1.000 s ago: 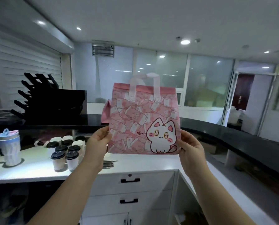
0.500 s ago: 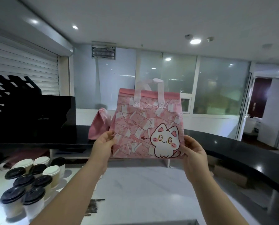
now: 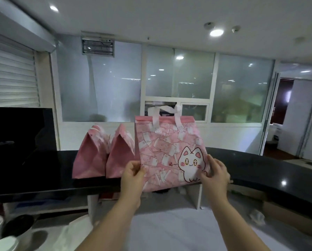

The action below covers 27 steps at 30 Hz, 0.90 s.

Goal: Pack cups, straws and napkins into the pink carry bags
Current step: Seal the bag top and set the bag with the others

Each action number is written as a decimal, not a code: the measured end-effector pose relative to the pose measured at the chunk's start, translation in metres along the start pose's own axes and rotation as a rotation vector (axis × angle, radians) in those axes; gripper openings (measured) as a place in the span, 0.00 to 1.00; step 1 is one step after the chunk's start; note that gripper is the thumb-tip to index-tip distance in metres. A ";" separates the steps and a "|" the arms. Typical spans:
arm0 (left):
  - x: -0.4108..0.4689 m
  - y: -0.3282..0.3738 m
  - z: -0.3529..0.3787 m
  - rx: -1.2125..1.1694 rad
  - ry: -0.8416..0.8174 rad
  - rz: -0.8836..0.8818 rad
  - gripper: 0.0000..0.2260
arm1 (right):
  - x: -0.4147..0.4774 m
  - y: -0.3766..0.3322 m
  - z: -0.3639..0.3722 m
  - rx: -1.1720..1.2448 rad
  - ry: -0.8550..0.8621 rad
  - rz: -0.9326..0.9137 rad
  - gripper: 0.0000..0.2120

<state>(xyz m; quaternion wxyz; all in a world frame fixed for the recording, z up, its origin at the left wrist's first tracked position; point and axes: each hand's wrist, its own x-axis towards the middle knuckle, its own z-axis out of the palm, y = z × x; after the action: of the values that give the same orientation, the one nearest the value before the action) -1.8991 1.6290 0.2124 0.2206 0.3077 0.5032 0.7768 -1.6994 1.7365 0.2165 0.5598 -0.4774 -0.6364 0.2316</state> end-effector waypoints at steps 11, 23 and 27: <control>0.091 -0.115 0.085 0.213 -0.065 0.097 0.10 | 0.060 0.035 0.128 0.502 -0.714 0.259 0.29; 0.170 -0.157 0.070 0.584 0.155 0.376 0.21 | 0.136 0.107 0.198 0.398 -0.458 0.236 0.19; 0.195 -0.158 0.082 0.525 -0.023 0.055 0.23 | 0.147 0.112 0.213 0.382 -0.426 0.132 0.20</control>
<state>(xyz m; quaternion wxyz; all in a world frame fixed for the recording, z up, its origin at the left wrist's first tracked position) -1.9761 1.8719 0.1427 0.1177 0.3767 0.6764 0.6218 -1.8470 1.9643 0.1388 0.4769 -0.3443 -0.6522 0.4781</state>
